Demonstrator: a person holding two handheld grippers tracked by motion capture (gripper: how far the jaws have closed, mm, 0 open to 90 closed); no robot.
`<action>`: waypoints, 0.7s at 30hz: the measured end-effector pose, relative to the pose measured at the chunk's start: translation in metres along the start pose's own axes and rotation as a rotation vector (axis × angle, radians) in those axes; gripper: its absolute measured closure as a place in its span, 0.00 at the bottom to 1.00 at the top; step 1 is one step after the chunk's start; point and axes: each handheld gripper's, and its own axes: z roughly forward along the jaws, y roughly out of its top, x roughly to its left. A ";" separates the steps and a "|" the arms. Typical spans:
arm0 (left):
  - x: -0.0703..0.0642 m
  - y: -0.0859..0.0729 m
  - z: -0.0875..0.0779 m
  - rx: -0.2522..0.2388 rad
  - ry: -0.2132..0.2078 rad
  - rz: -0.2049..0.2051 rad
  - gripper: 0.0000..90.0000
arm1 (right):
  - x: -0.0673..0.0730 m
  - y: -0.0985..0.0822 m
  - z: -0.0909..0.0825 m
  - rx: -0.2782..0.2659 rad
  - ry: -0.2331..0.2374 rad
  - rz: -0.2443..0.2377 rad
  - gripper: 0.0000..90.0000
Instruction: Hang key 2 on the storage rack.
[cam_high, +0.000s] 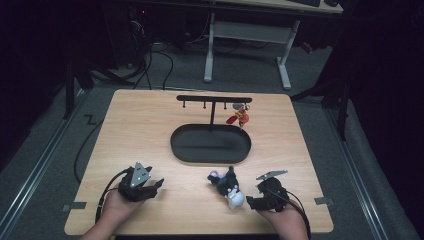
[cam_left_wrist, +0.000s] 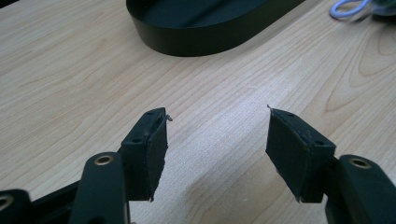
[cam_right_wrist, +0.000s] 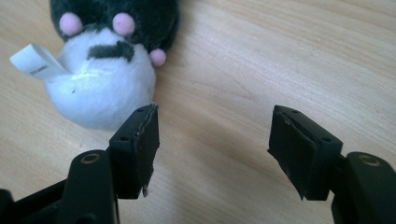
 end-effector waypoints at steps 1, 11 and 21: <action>0.000 0.000 0.001 0.001 -0.002 0.000 0.43 | 0.001 0.002 0.000 0.023 0.001 -0.012 0.37; 0.002 0.000 -0.002 -0.002 -0.006 -0.004 0.43 | 0.006 0.020 -0.013 0.148 0.022 -0.035 0.34; 0.004 -0.002 -0.004 0.000 -0.006 -0.010 0.43 | 0.025 0.038 -0.027 0.216 0.062 -0.061 0.25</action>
